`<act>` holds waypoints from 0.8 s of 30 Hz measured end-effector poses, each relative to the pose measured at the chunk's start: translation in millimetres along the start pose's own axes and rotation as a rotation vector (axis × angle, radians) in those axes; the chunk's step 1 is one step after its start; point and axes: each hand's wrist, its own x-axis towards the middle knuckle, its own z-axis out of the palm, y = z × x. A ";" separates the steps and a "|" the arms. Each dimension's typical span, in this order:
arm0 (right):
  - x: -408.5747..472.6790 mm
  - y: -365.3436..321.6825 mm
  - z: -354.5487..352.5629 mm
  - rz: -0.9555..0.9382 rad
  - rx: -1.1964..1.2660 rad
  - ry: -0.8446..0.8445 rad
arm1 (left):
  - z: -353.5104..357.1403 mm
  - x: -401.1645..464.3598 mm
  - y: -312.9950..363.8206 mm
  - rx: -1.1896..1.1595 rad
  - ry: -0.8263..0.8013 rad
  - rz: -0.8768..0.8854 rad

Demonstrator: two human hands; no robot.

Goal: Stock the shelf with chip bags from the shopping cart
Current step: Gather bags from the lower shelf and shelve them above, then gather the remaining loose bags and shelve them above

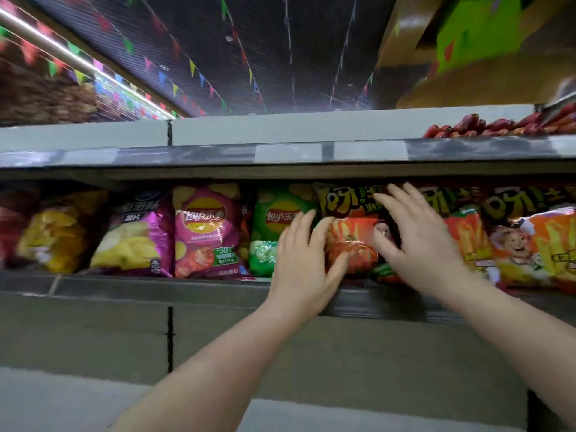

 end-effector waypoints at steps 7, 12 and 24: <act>-8.9 -69.9 40.3 -0.197 0.206 -0.050 | -51.3 -39.4 -40.4 0.101 0.047 -0.207; -18.1 -127.1 69.6 -0.260 0.410 -0.135 | -87.4 -75.8 -70.4 0.202 0.110 -0.334; -35.8 -273.0 131.3 -0.403 0.781 -0.345 | -178.2 -152.3 -162.2 0.296 0.156 -0.687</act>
